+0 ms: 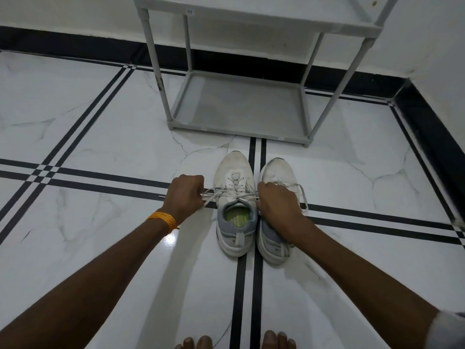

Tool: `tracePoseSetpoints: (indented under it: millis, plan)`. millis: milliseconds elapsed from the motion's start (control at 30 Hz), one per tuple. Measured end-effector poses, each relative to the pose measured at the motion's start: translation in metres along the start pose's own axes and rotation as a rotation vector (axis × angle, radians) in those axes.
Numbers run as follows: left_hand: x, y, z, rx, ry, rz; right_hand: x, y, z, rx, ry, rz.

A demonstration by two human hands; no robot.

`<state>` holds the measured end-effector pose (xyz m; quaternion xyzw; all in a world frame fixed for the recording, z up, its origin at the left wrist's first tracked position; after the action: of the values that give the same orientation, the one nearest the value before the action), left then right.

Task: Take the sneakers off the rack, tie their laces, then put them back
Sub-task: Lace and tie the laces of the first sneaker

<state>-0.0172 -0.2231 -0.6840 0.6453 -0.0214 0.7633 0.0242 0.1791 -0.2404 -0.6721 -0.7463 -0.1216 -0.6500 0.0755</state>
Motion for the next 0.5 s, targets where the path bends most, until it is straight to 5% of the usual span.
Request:
tracePoseSetpoints:
  millis: [233, 400, 500]
  plan:
    - [0.001, -0.001, 0.001, -0.028, -0.012, 0.000, 0.004, -0.004, 0.026, -0.225, -0.342, -0.045]
    - [0.001, 0.001, 0.007, -0.095, -0.094, -0.024, 0.005, 0.002, -0.002, -0.012, 0.089, -0.050]
    - [0.004, 0.004, 0.009, -0.131, -0.109, 0.000, 0.003, 0.009, -0.009, 0.062, 0.146, -0.038]
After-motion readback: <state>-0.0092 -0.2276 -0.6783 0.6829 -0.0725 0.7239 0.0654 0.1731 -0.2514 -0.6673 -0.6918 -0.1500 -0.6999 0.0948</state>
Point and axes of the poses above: each hand's wrist, its own y-axis away from the middle knuckle, its own x-axis out of the back of the hand, z = x × y, the point moved 10 cm from there along -y, towards the middle knuckle, and after that the axes turned 10 degrees about -y, right-handed, at the moved point
